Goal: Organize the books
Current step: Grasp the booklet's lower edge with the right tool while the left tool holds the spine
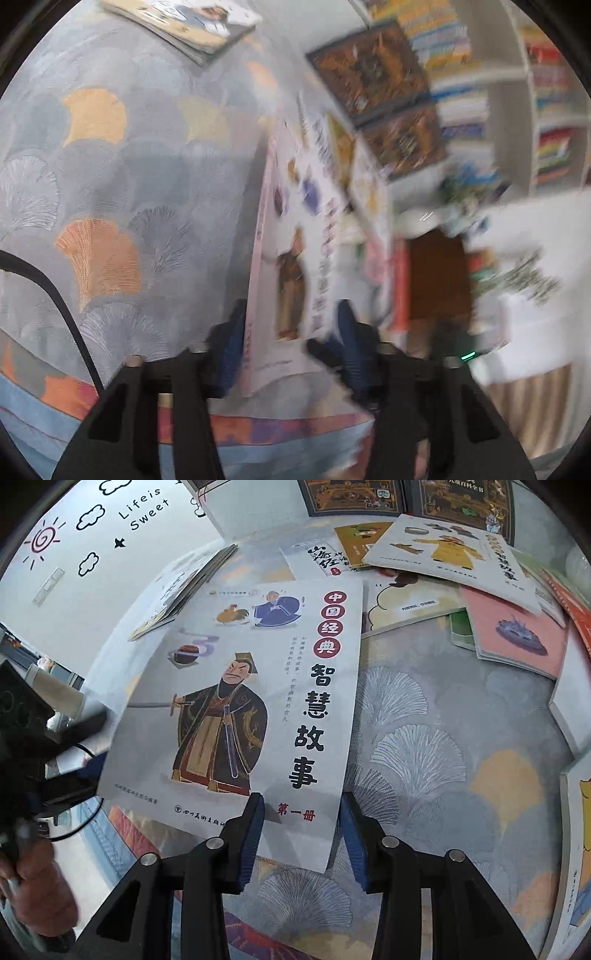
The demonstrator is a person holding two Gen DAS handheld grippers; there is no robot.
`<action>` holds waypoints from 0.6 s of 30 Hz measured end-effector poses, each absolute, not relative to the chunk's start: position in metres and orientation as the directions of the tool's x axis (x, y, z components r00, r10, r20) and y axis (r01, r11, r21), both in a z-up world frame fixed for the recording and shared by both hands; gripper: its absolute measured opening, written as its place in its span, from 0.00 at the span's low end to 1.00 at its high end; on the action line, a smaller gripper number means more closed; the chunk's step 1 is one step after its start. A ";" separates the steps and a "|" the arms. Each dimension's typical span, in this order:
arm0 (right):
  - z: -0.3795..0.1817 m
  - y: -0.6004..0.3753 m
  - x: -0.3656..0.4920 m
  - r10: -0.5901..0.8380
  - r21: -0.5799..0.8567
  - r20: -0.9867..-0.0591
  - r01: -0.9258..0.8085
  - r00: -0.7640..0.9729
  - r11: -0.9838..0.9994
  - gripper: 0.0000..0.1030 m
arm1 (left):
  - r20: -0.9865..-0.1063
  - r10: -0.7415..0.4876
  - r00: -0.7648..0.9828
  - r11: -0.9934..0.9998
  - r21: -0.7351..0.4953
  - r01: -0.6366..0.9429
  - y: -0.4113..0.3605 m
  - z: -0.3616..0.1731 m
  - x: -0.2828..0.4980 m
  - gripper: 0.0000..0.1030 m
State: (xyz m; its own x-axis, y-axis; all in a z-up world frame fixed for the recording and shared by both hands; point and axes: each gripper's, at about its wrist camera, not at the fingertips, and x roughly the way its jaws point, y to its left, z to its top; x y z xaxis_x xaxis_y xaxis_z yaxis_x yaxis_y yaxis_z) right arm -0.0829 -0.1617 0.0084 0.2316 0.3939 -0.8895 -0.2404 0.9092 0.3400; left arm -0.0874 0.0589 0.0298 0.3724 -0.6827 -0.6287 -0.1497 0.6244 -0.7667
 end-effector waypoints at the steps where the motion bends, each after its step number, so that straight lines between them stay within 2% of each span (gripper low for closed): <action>1: 0.008 -0.162 -0.082 0.400 0.347 -0.887 -0.236 0.230 0.908 0.42 | -0.661 -0.670 0.338 0.655 -0.741 -0.152 0.051 0.024 -0.087 0.23; 3: 0.008 -0.168 -0.078 0.421 0.376 -0.878 -0.216 0.227 0.901 0.42 | -0.698 -0.639 0.322 0.689 -0.706 -0.163 0.043 0.017 -0.087 0.13; 7: 0.008 -0.180 -0.077 0.463 0.432 -0.863 -0.181 0.203 0.884 0.42 | -0.695 -0.644 0.320 0.672 -0.713 -0.199 0.046 0.011 -0.085 0.11; 12: 0.000 -0.217 -0.067 0.609 0.611 -0.784 -0.016 0.120 0.791 0.43 | -0.559 -0.757 0.338 0.520 -0.829 -0.205 0.061 0.021 -0.074 0.11; 15: -0.004 -0.242 -0.068 0.712 0.725 -0.688 0.096 0.141 0.682 0.54 | -0.468 -0.827 0.311 0.424 -0.883 -0.201 0.061 0.025 -0.065 0.11; 18: -0.002 -0.254 -0.069 0.770 0.789 -0.614 0.118 0.174 0.602 0.55 | -0.420 -0.861 0.287 0.373 -0.905 -0.205 0.054 0.028 -0.058 0.11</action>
